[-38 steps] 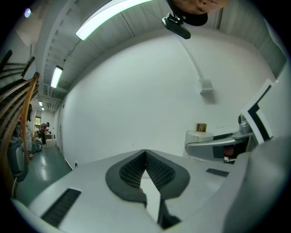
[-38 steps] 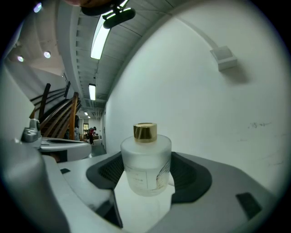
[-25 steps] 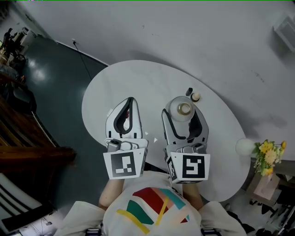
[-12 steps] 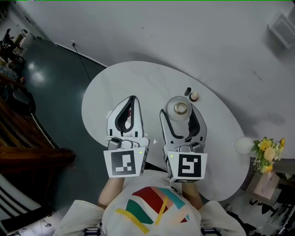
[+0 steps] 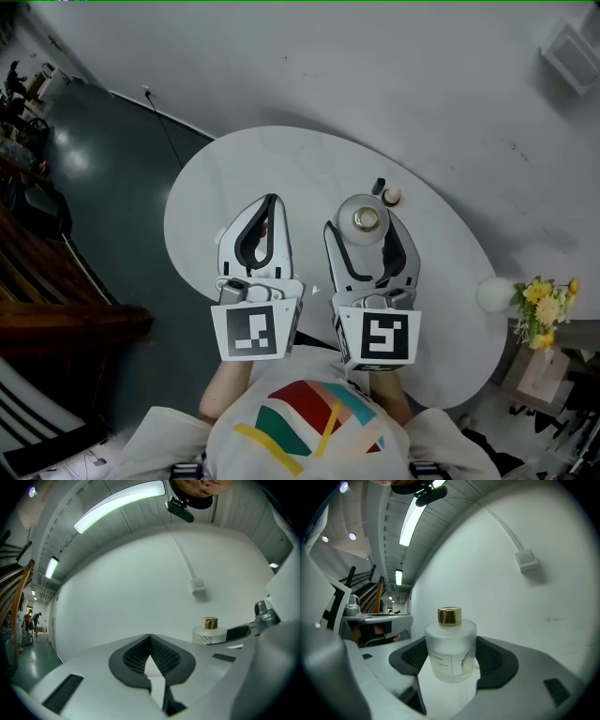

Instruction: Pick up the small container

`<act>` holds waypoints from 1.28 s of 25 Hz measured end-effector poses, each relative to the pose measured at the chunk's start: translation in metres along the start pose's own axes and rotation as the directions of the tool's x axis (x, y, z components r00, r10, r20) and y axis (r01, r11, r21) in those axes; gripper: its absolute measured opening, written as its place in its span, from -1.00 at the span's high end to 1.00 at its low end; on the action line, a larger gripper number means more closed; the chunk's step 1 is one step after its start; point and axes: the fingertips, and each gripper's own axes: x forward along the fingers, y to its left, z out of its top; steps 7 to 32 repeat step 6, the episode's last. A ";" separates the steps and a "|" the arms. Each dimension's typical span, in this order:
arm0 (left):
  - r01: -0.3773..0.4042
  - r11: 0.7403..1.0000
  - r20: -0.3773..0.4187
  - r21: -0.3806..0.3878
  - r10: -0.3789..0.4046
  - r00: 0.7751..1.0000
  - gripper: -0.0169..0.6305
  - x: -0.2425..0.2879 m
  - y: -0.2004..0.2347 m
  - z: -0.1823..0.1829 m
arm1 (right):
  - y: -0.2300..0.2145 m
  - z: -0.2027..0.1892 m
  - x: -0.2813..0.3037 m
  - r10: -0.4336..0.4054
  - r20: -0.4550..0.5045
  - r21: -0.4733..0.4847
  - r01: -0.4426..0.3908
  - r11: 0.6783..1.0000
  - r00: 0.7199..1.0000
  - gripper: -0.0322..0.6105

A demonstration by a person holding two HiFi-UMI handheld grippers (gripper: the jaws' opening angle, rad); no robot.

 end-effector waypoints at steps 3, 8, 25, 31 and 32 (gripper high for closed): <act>0.008 1.000 0.004 0.001 -0.008 1.000 0.89 0.001 -0.003 0.001 | -0.003 0.000 -0.001 -0.009 0.000 -0.008 0.009 1.000 1.000 -0.12; 0.013 1.000 0.003 0.002 -0.013 1.000 0.90 0.002 -0.005 0.001 | -0.005 0.001 -0.002 -0.016 0.001 -0.017 0.016 1.000 1.000 -0.12; 0.013 1.000 0.003 0.002 -0.013 1.000 0.90 0.002 -0.005 0.001 | -0.005 0.001 -0.002 -0.016 0.001 -0.017 0.016 1.000 1.000 -0.12; 0.013 1.000 0.003 0.002 -0.013 1.000 0.90 0.002 -0.005 0.001 | -0.005 0.001 -0.002 -0.016 0.001 -0.017 0.016 1.000 1.000 -0.12; 0.013 1.000 0.003 0.002 -0.013 1.000 0.90 0.002 -0.005 0.001 | -0.005 0.001 -0.002 -0.016 0.001 -0.017 0.016 1.000 1.000 -0.12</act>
